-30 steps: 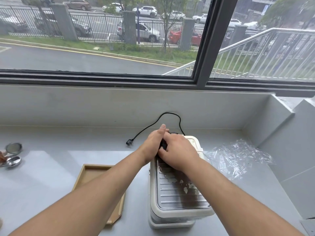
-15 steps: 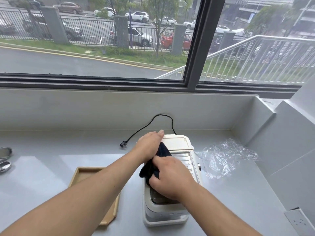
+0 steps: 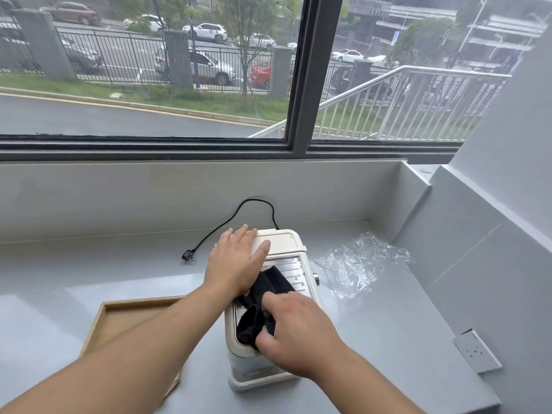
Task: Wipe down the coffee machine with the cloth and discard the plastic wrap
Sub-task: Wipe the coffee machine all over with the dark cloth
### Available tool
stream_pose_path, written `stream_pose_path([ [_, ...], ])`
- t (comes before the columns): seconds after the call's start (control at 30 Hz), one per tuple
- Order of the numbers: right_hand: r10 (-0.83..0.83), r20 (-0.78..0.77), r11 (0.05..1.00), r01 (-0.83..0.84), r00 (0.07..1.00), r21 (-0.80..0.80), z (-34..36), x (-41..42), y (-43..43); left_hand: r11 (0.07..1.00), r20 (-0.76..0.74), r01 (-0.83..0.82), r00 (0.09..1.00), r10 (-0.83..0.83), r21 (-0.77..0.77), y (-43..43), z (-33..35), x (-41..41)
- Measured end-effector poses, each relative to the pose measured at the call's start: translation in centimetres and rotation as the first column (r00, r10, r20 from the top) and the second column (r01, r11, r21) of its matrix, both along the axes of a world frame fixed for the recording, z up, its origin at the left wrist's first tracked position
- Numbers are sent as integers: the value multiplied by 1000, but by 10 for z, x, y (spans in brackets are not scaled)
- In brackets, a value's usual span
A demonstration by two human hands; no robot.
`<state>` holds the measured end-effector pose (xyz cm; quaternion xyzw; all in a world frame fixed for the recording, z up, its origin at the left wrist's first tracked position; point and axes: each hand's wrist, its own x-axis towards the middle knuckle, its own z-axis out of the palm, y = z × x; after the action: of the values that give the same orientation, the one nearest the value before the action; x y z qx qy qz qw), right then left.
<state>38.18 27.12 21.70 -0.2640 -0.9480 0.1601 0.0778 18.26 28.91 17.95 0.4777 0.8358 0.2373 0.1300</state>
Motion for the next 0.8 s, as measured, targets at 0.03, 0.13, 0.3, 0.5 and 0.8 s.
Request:
stream_pose_path([
  [0.03,-19,8,1000,19,1000,-3,0,3,0,1000,-26,6,1000,-6,-11,0,0,0],
  [0.13,-88,31,996,88,996,-12,3,14,5,1000,-66,8,998,-9,-23,0,0,2],
  [0.3,-146,51,989,145,988,10,2,16,16,1000,-82,30,996,-30,5,-1,-3,1],
  [0.5,-210,85,978,211,974,5,-1,9,37,999,-60,38,998,-36,32,-4,-3,0],
  [0.8,-215,10,977,215,977,-6,-6,-15,74,997,-54,44,998,-41,59,-3,-6,-2],
])
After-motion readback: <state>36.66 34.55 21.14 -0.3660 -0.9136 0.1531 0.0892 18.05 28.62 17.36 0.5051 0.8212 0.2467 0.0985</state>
